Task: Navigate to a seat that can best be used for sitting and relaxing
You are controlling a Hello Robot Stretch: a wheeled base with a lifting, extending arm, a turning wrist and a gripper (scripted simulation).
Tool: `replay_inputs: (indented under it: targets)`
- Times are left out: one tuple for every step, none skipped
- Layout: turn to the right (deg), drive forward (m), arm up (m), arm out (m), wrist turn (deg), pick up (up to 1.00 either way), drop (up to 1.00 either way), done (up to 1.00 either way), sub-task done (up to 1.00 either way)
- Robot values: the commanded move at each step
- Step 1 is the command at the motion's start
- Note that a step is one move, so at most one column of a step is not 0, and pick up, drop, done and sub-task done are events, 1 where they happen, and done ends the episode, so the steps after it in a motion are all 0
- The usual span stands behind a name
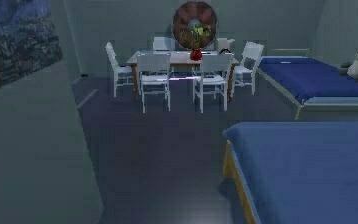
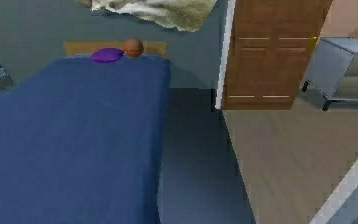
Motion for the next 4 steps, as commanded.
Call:
replay_inputs:
  targets:
    - [0.0,1.00,0.00,0.00,0.0,0.00,0.00,0.00,0.00]
    - [0.0,0.60,0.00,0.00,0.0,0.00,0.00,0.00,0.00]
    - [21.0,0.00,0.00,0.00,0.0,0.00,0.00,0.00,0.00]
    - [0.0,0.40,0.00,0.00,0.0,0.00,0.00,0.00,0.00]
